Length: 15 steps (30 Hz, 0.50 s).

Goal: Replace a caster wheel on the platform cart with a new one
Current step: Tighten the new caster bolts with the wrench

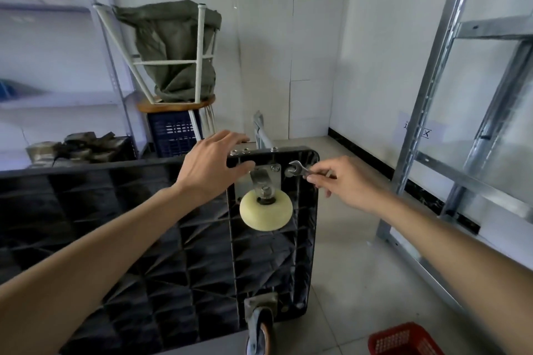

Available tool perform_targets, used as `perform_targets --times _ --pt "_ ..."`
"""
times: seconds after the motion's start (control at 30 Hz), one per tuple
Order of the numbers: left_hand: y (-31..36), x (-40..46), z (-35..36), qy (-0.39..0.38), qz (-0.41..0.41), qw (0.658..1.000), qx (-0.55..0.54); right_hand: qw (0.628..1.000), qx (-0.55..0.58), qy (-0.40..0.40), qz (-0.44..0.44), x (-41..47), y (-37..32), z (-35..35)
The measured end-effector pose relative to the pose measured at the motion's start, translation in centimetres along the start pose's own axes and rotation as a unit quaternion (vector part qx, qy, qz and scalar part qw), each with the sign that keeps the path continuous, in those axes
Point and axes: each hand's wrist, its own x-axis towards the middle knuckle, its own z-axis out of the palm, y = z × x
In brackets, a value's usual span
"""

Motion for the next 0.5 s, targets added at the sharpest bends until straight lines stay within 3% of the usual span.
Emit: perform_targets --times 0.2,0.5 --pt "-1.2 3.3 1.6 -0.079 -0.019 0.997 0.014 0.999 -0.015 -0.032 -0.007 1.4 1.2 -0.1" --pt "-3.8 4.4 3.0 -0.123 -0.058 0.991 0.004 0.999 -0.015 -0.032 -0.035 4.1 3.0 1.7"
